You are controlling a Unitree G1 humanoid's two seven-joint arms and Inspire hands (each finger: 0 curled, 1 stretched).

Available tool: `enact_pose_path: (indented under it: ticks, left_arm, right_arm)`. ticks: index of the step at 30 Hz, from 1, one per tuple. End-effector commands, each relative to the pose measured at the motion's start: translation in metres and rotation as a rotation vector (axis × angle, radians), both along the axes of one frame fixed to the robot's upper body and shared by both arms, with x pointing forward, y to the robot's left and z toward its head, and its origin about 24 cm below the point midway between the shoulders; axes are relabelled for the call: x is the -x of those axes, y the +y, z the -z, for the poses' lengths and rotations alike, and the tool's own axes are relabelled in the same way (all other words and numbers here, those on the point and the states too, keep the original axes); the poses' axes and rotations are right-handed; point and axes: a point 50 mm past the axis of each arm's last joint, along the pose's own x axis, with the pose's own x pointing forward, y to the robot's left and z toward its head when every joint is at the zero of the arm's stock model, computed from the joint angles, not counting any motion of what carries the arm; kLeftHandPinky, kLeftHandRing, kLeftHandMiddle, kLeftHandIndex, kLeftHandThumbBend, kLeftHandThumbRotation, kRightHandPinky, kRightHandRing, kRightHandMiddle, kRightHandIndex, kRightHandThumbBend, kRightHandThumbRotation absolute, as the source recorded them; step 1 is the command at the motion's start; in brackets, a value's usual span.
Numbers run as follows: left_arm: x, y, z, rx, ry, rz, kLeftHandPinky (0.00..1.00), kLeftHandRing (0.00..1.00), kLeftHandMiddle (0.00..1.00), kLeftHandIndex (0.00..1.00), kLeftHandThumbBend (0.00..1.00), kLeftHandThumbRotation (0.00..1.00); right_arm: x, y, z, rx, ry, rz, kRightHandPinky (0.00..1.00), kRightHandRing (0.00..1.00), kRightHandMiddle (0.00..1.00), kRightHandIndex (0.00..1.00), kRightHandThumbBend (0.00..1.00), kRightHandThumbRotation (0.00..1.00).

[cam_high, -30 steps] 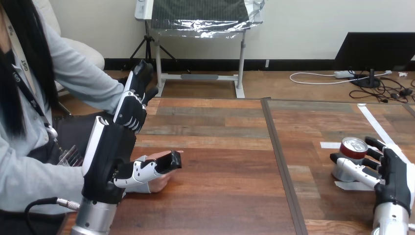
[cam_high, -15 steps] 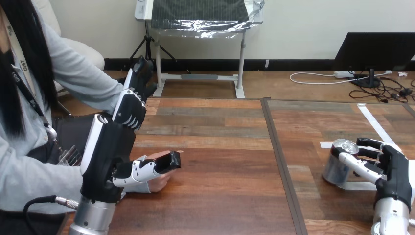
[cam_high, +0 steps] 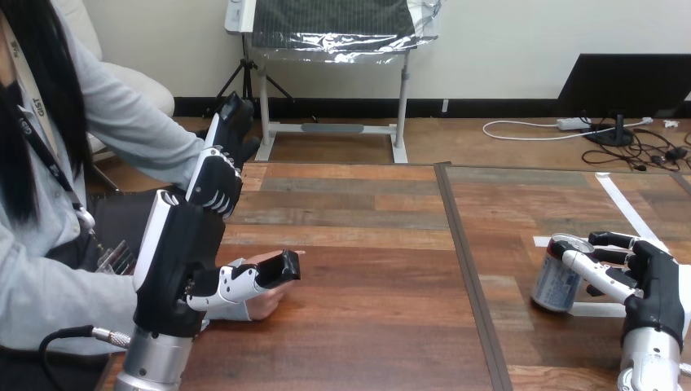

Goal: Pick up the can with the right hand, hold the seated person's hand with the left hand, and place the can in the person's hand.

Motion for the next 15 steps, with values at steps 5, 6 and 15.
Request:
enact_pose_path:
  ticks: [5,6,15]
  left_arm:
    - [-0.0079,-0.0001,-0.0166,-0.006,-0.074,0.010,0.96,1.00,1.00,0.99,1.00,0.53]
    - [-0.0079,-0.0002,-0.0165,-0.006,-0.073,0.011,0.96,1.00,1.00,0.99,1.00,0.53]
    - [-0.0088,-0.0008,-0.0168,-0.006,-0.070,0.014,0.96,1.00,1.00,0.99,1.00,0.53]
  right_arm:
    - [-0.0292,0.0042,-0.0388,0.006,-0.201,-0.021,0.32,0.38,0.48,0.51,0.79,0.00]
    - [-0.0294,0.0043,-0.0395,0.002,-0.209,-0.023,0.32,0.38,0.48,0.51,0.79,0.00]
    - [-0.0318,0.0057,-0.0447,0.003,-0.247,-0.033,0.32,0.38,0.48,0.51,0.79,0.00]
